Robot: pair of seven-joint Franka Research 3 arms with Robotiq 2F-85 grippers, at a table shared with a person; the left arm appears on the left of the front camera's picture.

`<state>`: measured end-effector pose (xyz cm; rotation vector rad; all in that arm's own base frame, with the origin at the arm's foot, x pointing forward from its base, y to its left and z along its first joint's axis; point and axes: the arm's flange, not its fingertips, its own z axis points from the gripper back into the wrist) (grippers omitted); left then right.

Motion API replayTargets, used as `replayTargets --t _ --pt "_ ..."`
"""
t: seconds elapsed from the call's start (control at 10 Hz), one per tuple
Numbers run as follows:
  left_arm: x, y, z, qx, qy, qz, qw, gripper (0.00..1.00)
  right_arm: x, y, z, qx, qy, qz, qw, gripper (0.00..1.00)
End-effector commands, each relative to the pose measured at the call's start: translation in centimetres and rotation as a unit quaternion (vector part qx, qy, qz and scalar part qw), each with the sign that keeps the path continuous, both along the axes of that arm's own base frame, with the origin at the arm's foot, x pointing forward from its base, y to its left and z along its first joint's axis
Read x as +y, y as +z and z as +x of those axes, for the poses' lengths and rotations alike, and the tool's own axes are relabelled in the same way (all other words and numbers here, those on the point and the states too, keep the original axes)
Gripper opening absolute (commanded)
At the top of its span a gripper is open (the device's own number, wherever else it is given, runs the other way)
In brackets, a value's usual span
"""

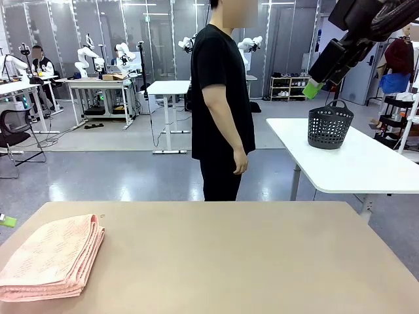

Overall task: Fold the towel.
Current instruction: Pick up the 100 cm Hotel Towel and place it on the left side of the table.

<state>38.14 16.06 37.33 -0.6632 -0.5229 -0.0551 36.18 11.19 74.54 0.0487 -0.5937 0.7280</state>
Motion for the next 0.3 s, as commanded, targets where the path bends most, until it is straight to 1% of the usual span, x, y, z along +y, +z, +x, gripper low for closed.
replayTargets --t 0.0,0.2 --pt "0.16 0.03 0.42 0.000 0.003 0.002 1.000 1.00 -0.07 0.02 -0.08 -0.001 -0.003 -0.002 1.000 1.00" --pt "0.16 0.03 0.42 0.000 0.003 0.002 1.000 1.00 -0.07 0.02 -0.08 -0.001 -0.003 -0.002 1.000 1.00"
